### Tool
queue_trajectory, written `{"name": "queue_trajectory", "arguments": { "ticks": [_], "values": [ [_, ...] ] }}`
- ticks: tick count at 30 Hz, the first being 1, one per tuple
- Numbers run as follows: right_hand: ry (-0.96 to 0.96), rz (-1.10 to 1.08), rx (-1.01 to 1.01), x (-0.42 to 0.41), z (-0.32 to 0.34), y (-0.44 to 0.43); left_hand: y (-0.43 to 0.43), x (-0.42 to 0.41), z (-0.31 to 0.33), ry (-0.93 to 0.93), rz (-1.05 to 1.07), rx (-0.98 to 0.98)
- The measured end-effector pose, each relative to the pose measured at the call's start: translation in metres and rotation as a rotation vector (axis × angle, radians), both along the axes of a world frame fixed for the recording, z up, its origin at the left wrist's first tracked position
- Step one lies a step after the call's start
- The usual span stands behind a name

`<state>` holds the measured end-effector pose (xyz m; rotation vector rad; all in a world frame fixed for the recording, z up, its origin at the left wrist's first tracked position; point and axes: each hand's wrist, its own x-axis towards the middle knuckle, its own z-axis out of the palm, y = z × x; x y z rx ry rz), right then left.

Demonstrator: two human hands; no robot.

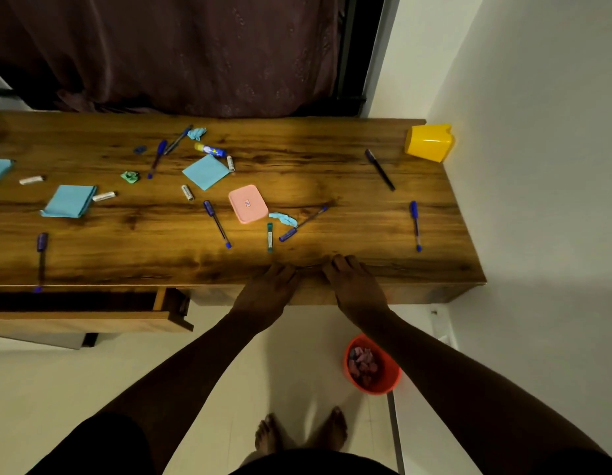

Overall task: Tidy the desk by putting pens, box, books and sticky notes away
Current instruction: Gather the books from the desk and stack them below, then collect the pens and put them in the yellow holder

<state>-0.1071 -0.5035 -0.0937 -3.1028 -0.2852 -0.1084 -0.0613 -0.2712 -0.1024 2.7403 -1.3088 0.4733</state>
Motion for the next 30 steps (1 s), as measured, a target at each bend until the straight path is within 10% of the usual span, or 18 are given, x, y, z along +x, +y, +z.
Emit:
{"name": "queue_trajectory", "arguments": {
  "ticks": [4,11,20,30],
  "values": [
    [-0.030,-0.038,-0.002,-0.003,0.001,0.005,-0.002,-0.005,0.002,-0.051,-0.018,-0.020],
    [0.215,-0.158,0.175,-0.002,0.025,0.012,-0.005,-0.003,0.027,0.386,0.159,0.015],
    [0.280,-0.726,1.297,0.017,0.058,0.045,0.011,0.012,0.075,0.783,0.372,-0.462],
    [0.123,-0.750,1.703,0.038,0.129,0.050,-0.021,0.062,0.138,0.764,0.250,-0.579]
  ]
}}
